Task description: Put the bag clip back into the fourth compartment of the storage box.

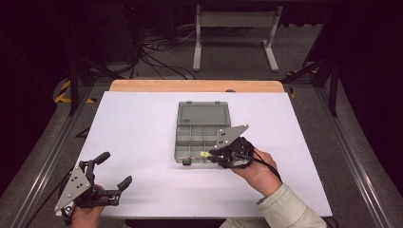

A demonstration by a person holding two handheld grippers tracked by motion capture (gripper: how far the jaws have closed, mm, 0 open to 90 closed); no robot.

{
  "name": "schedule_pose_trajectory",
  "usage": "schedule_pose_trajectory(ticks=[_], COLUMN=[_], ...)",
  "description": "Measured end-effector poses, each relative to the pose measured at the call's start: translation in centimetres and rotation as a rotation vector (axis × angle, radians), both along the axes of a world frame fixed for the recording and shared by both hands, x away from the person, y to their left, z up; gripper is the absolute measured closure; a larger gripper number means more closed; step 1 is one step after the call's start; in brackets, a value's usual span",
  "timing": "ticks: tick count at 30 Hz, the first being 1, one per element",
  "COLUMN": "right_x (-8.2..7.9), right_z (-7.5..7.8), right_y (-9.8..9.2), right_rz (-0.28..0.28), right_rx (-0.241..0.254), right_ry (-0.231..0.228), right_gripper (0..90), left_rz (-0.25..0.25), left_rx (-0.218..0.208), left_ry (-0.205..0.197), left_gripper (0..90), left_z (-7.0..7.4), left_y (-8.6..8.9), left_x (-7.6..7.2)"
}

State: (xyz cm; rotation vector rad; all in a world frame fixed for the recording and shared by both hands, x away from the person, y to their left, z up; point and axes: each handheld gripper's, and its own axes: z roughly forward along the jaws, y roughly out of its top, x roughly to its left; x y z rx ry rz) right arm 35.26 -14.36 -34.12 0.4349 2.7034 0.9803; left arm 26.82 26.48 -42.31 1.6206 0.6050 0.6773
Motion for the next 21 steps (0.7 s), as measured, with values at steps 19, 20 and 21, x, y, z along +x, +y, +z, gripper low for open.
schedule_pose_trajectory(ticks=[19,20,21], right_x=[4.1,4.4,4.7], right_z=[0.6,0.6,0.5], right_y=[-1.5,-1.6,-1.7], right_rz=[-0.128,-0.135,-0.144], right_rx=[0.012,0.013,0.015], right_ry=[-0.021,-0.017,-0.016], right_gripper=[78.2,78.1,78.2], left_rz=[0.0,0.001,0.001], left_rx=[0.002,0.003,0.003], left_ry=[0.0,0.0,0.001], left_gripper=[0.8,0.8,0.8], left_z=[0.0,0.0,0.0], left_y=[0.0,0.0,0.0], left_x=[0.0,0.0,0.0])
